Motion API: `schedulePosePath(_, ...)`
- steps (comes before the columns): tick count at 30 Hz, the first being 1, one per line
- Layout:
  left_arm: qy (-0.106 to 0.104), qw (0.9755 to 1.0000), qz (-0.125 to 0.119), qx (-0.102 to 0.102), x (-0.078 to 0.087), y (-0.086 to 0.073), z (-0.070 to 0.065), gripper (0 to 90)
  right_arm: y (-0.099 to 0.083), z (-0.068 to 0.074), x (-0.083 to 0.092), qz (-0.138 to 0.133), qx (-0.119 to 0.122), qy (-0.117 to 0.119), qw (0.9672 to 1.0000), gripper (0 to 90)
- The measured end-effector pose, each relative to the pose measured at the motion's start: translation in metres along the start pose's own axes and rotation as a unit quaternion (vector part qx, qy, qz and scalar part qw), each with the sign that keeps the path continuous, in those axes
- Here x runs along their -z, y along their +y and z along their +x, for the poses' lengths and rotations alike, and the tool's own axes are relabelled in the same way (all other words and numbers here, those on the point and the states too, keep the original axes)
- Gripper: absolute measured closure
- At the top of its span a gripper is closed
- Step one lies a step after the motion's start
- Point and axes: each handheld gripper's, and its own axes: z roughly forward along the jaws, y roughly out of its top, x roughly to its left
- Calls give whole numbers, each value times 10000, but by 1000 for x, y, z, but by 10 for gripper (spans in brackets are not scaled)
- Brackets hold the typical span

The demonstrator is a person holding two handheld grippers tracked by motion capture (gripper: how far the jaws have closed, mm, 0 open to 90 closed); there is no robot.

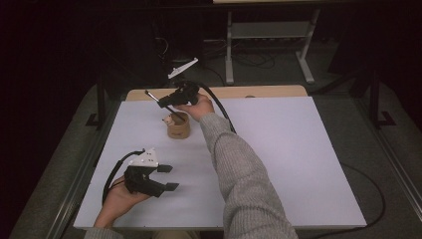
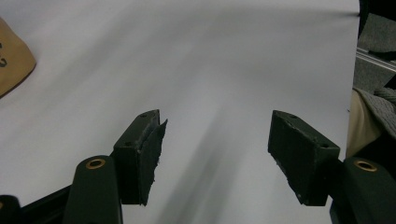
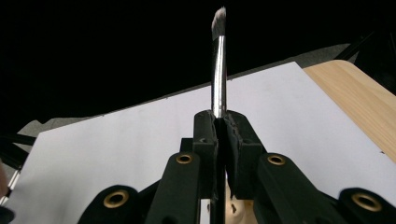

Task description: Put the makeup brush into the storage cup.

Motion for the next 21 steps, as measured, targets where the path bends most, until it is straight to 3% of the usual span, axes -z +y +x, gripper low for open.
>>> schedulePosePath(21, 13, 10000, -22, 32, 2, -3, 2, 343, -17, -23, -21, -270, -438, -363, 9980, 823)
